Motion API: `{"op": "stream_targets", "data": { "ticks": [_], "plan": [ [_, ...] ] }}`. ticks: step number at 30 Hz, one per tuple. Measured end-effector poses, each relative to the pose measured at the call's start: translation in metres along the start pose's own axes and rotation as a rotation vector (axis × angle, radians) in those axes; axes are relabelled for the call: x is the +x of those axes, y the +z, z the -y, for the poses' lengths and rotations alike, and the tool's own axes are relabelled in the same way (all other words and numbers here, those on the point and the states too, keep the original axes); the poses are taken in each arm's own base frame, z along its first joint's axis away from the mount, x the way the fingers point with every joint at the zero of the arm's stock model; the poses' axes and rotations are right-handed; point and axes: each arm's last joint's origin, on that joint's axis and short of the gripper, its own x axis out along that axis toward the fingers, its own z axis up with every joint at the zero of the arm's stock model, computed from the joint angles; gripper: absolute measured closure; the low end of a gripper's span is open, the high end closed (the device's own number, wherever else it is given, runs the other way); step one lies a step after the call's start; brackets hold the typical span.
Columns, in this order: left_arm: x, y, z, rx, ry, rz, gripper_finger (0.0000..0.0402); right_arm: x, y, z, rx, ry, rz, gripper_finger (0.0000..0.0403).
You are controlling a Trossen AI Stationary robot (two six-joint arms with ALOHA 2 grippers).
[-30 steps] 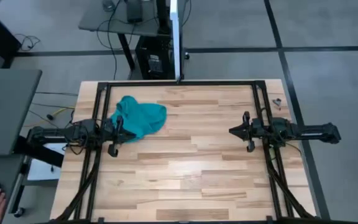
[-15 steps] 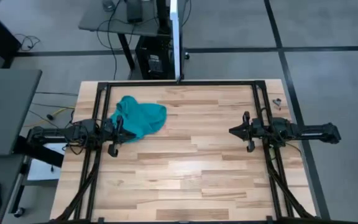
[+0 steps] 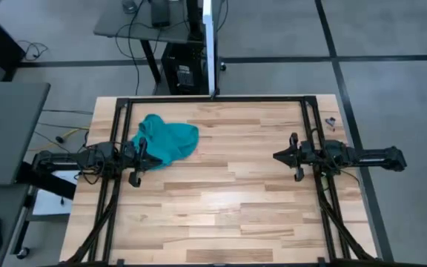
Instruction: Roll towel
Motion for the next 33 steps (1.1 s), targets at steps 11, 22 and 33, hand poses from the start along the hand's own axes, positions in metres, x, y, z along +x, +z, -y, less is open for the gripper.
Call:
{"op": "stream_targets", "data": {
  "ticks": [11, 22, 33],
  "plan": [
    [0.0000, 0.0000, 0.0000, 0.000, 0.000, 0.000, 0.0380, 0.0000, 0.0000, 0.0000, 0.000, 0.000, 0.000, 0.0376],
    [0.0000, 0.0000, 0.0000, 0.000, 0.000, 0.000, 0.0380, 0.0000, 0.0000, 0.0000, 0.000, 0.000, 0.000, 0.0376],
    [-0.0007, 0.0044, 0.0006, -0.069, -0.005, 0.015, 0.0380, 0.0000, 0.0000, 0.0000, 0.000, 0.000, 0.000, 0.0376]
  ]
}}
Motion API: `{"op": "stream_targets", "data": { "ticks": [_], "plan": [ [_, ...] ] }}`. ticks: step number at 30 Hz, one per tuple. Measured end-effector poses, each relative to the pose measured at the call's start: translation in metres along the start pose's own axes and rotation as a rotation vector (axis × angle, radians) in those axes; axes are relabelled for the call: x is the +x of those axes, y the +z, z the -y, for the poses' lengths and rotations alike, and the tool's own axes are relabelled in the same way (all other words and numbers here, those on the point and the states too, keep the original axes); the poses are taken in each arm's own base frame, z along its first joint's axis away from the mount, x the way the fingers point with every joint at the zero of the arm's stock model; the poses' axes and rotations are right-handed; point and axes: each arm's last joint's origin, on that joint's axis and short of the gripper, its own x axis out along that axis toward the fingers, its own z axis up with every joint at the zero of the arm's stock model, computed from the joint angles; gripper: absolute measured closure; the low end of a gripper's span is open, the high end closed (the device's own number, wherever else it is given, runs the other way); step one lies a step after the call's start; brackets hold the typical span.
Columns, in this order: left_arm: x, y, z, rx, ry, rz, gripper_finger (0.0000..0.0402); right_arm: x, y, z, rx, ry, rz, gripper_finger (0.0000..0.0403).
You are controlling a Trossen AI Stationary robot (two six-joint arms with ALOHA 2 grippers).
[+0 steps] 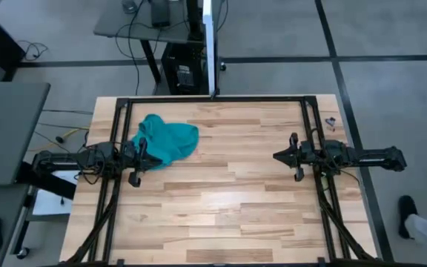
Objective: Roll towel
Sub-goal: Fold the blue towel
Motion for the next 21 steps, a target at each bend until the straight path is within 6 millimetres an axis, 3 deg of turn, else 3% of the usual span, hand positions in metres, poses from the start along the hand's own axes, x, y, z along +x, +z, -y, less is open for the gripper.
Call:
{"op": "stream_targets", "data": {
  "ticks": [4, 10, 16, 21],
  "plan": [
    [-0.001, 0.007, -0.002, -0.006, 0.099, 0.034, 0.0380, 0.000, 0.000, 0.000, 0.000, 0.001, 0.000, 0.0376],
    [0.003, 0.036, -0.004, 0.031, 0.320, 0.028, 0.0380, 0.000, 0.000, 0.000, 0.000, 0.001, 0.000, 0.0376],
    [0.039, 0.048, -0.014, -0.245, 0.596, -0.206, 0.0380, 0.000, 0.000, 0.000, 0.000, 0.000, 0.000, 0.0376],
    [0.085, 0.053, -0.018, -0.459, 0.729, -0.466, 0.0380, 0.000, 0.000, 0.000, 0.000, 0.000, 0.000, 0.0376]
  ]
}}
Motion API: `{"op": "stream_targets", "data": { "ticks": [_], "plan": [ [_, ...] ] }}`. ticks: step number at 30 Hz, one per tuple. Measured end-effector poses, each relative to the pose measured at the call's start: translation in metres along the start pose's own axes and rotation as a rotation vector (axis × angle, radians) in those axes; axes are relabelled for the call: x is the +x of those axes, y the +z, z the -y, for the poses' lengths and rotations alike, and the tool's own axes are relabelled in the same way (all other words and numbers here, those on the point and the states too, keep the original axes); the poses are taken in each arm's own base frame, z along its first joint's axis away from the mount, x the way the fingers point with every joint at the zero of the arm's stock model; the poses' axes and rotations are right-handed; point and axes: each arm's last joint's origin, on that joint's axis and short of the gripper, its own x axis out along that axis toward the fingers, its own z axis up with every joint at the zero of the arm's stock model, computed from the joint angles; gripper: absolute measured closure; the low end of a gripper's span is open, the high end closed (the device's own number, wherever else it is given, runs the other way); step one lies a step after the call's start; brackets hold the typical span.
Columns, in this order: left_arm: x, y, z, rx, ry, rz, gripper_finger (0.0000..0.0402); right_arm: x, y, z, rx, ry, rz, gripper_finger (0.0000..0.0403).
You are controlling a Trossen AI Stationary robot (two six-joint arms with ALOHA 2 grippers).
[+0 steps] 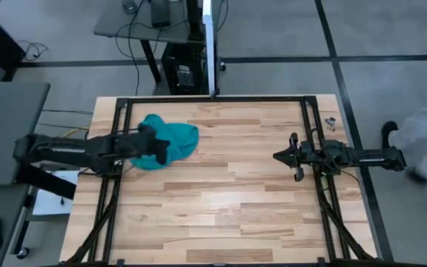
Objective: Roll towel
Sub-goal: Fold the blue towel
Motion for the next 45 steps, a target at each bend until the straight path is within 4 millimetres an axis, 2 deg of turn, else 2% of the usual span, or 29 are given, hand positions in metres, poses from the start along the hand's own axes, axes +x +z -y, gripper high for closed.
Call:
{"op": "stream_targets", "data": {
  "ticks": [3, 6, 9, 13, 19, 24, 29, 32, 34, 40, 42, 45],
  "plan": [
    [0.017, 0.008, 0.022, 0.030, -0.012, -0.162, 0.0380, 0.000, 0.000, 0.000, 0.000, 0.000, 0.000, 0.0376],
    [0.036, 0.007, 0.035, 0.077, 0.092, -0.303, 0.0380, 0.000, 0.000, 0.000, 0.000, 0.000, 0.000, 0.0376],
    [0.056, -0.002, 0.035, 0.103, 0.222, -0.421, 0.0380, 0.000, 0.000, 0.000, 0.000, 0.000, 0.000, 0.0376],
    [0.076, -0.020, 0.030, 0.132, 0.310, -0.547, 0.0380, 0.000, 0.000, 0.000, 0.000, 0.000, 0.000, 0.0376],
    [0.103, -0.027, 0.027, 0.169, 0.323, -0.543, 0.0380, 0.000, 0.000, 0.000, 0.000, 0.000, 0.000, 0.0376],
    [0.105, -0.024, 0.025, 0.224, 0.291, -0.555, 0.0380, 0.000, 0.000, 0.000, 0.000, 0.000, 0.000, 0.0376],
    [0.084, -0.010, 0.034, 0.274, 0.170, -0.603, 0.0380, 0.000, 0.000, 0.000, 0.000, 0.000, 0.000, 0.0376],
    [0.071, -0.002, 0.030, 0.311, 0.234, -0.543, 0.0380, 0.000, 0.000, 0.000, 0.000, 0.000, 0.000, 0.0376],
    [0.070, 0.001, 0.023, 0.325, 0.295, -0.516, 0.0382, 0.000, 0.000, 0.000, 0.000, 0.000, 0.000, 0.0376],
    [0.089, -0.018, 0.000, 0.306, 0.308, -0.566, 0.0400, 0.000, 0.000, 0.000, 0.000, 0.000, 0.000, 0.0376],
    [0.098, -0.023, 0.000, 0.256, 0.270, -0.548, 0.0398, 0.000, 0.000, 0.000, 0.000, 0.000, 0.000, 0.0376],
    [0.109, -0.024, 0.013, 0.180, 0.150, -0.501, 0.0396, 0.000, 0.000, 0.000, 0.000, 0.000, 0.000, 0.0376]
  ]
}}
